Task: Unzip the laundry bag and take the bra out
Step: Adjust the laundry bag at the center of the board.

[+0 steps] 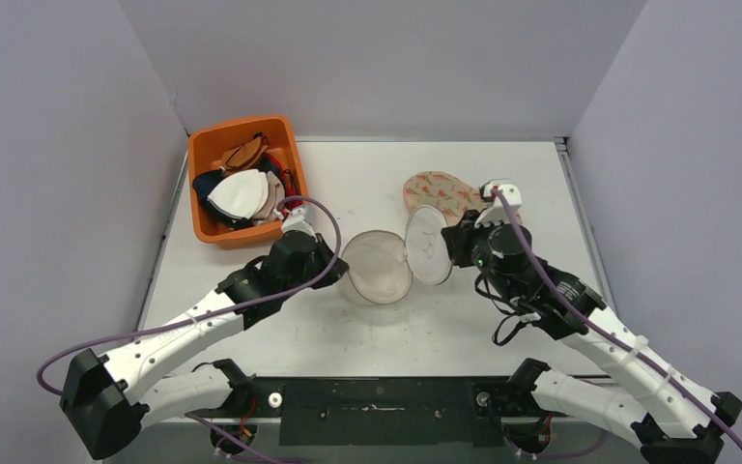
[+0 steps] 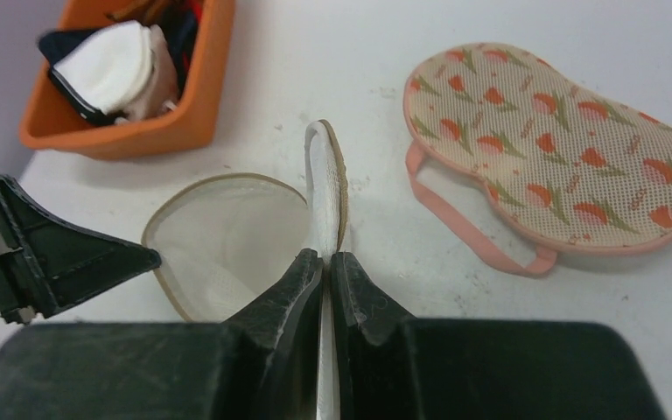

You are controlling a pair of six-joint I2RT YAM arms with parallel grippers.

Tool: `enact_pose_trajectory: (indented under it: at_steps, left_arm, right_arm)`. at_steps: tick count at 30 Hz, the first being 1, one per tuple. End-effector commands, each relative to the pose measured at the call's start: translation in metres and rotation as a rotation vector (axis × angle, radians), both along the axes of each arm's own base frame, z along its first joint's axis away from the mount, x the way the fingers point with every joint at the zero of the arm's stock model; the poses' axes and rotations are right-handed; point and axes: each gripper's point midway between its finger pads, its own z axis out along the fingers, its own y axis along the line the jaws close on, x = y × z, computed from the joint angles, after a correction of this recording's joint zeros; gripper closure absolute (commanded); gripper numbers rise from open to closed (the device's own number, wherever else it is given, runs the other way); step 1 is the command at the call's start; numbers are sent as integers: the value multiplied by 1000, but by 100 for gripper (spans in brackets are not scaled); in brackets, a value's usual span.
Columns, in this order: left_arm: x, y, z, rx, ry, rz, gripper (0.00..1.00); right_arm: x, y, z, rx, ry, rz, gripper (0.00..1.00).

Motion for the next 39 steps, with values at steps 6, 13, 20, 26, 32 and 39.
enact_pose_trajectory:
  at_steps: [6, 13, 20, 26, 32, 39]
  left_arm:
    - [18, -8, 115, 0, -218, -80, 100]
    - [9, -15, 67, -42, -121, -88, 100]
    - [-5, -11, 16, -51, -10, -87, 100]
    - [4, -5, 87, -67, -163, -78, 100]
    - [-1, -6, 39, -84, -83, -57, 100]
    - [-4, -7, -13, -89, 2, -33, 100]
  right_arm:
    - [5, -8, 88, -73, -184, 29, 95]
    - [4, -4, 55, -85, -135, 41, 95]
    - [1, -2, 8, -136, -59, 57, 95]
    - [3, 4, 67, -92, -158, 89, 95]
    - [5, 13, 27, -99, -100, 101, 95]
    - [5, 17, -14, -93, -45, 103, 95]
